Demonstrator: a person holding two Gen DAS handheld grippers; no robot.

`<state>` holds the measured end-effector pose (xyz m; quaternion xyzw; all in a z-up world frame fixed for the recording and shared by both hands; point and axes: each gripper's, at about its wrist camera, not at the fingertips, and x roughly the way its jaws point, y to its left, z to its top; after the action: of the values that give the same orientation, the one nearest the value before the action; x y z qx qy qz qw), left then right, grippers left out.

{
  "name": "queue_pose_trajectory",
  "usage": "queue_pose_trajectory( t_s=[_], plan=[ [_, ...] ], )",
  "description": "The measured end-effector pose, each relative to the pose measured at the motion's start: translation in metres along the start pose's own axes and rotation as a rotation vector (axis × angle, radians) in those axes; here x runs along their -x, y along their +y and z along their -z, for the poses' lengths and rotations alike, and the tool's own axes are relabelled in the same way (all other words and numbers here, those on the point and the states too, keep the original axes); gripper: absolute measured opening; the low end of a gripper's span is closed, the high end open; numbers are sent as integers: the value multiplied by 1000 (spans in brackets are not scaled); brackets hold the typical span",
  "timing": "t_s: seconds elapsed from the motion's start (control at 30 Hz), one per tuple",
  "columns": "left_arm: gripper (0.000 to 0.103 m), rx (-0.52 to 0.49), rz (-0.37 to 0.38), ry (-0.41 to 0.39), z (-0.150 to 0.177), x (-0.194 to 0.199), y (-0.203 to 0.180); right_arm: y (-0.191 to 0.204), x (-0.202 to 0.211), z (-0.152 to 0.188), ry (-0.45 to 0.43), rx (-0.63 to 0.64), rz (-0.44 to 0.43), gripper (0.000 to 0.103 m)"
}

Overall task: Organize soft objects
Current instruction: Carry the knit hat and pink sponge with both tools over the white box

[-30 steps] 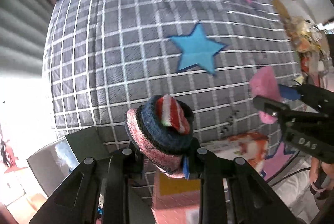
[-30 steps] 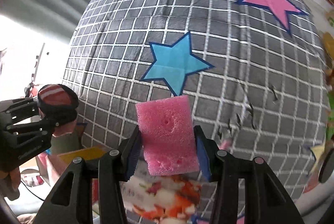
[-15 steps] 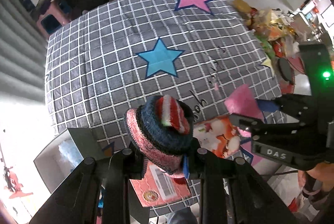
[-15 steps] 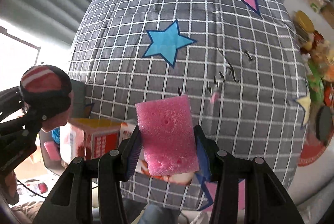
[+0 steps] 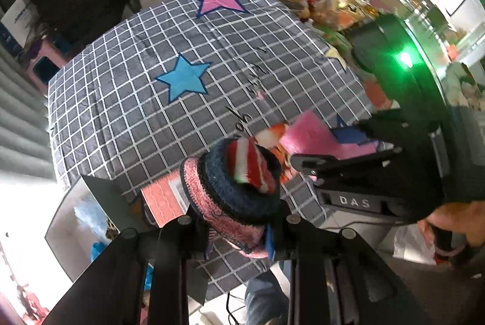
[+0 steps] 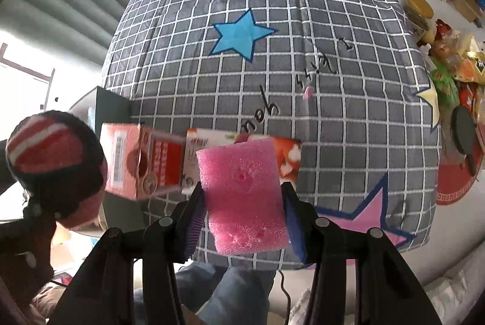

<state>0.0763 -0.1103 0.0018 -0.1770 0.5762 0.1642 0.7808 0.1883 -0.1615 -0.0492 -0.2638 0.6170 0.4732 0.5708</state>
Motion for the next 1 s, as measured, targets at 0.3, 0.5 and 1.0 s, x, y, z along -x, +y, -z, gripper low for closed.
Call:
queue_pose_trajectory(
  t_s=[0.3,0.5,1.0],
  plan=[
    [27,54,-14,-6,46,15,16,41,0,26,17,78,-9,49],
    [27,149,-36,-15,76,23,43,79,3,36,19,169,-35,49],
    [27,410,-124,-61,152,49,115,190,11,36,0,454,-86,49]
  ],
)
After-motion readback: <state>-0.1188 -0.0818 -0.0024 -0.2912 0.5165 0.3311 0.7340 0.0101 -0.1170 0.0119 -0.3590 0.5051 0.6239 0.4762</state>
